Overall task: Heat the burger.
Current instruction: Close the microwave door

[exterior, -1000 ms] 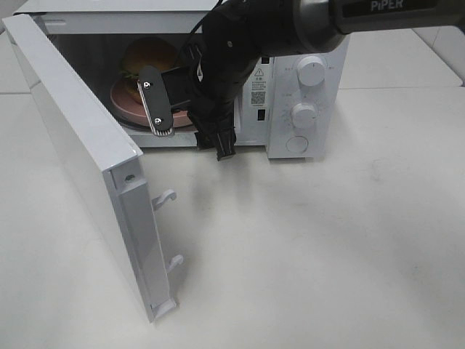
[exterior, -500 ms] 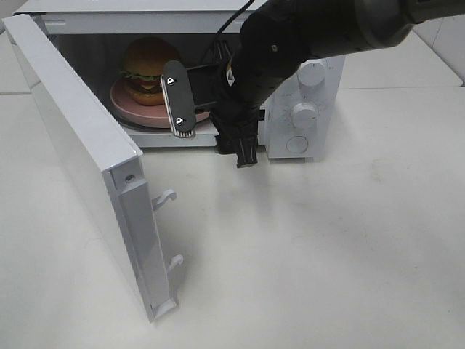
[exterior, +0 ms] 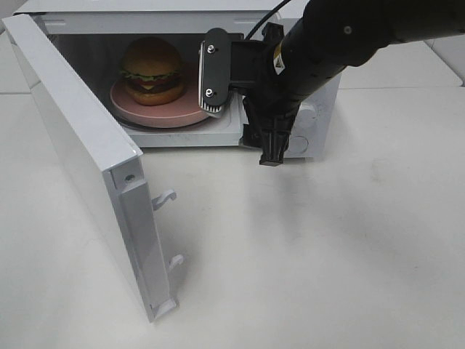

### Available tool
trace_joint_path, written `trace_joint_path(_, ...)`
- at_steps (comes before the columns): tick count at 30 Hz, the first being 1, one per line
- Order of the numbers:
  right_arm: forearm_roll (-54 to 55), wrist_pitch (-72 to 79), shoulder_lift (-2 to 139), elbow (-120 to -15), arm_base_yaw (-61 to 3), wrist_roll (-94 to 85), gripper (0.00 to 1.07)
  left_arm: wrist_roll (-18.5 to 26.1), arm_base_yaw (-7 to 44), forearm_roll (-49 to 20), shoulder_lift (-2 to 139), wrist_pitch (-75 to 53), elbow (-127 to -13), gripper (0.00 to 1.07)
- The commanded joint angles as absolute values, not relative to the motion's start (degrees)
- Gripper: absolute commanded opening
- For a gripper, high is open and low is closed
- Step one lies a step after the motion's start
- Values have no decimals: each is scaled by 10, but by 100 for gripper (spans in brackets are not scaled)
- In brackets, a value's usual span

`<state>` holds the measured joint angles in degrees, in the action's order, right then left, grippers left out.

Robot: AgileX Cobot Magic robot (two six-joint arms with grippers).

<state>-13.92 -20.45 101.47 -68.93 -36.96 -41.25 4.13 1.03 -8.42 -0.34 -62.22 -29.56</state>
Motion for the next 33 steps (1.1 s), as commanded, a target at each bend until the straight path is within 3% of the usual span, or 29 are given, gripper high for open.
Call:
trace_joint_path(1,-144,-204,987,-673,-367,-377,76,42,10,-84,-12,-614,-296,100)
trace_joint_path(20,-143,-213,782,-520,-367,-160,76,42,10,-84,-12,-614,-296,100)
trace_joint_path(33,-140,-435,663,-489,-367,63,76,42,10,-84,-12,-614,-296,100)
